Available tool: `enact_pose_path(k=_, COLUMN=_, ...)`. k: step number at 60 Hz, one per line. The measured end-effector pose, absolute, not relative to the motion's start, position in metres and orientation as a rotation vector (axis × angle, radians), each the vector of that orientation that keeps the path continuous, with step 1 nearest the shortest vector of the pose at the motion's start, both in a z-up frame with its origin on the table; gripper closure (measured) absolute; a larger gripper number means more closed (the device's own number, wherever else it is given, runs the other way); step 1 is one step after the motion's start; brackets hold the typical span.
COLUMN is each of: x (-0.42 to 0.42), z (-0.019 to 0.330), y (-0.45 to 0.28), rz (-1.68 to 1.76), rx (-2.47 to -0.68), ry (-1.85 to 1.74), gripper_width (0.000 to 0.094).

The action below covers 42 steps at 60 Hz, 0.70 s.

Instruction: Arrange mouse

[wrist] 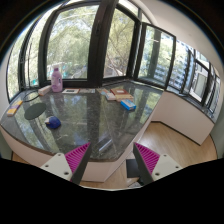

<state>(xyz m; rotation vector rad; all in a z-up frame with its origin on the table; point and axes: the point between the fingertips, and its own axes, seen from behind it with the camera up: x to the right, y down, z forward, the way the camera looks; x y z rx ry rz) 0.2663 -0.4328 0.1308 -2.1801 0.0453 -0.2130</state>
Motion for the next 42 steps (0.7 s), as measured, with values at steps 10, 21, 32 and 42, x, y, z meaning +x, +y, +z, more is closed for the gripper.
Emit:
enact_pose_path(k=10, x=0.185, z=0.089, y=-0.46, rz=-0.123, rx=-2.228, ry=0.047, gripper_width=0.0084)
enact_pose_path(k=21, x=0.094, z=0.055, y=-0.432, rz=-0.044, rx=-2.244, ry=-0.047, gripper_width=0.0079)
enact_pose_path(k=32, x=0.034, z=0.032, y=-0.356, rz=0.025, rx=-2.214, ry=-0.09, gripper_width=0.0081)
enact_pose_path(k=42, x=0.006, z=0.011, y=-0.282, rz=0.034, rx=-2.207, ry=-0.134, gripper_width=0.0083)
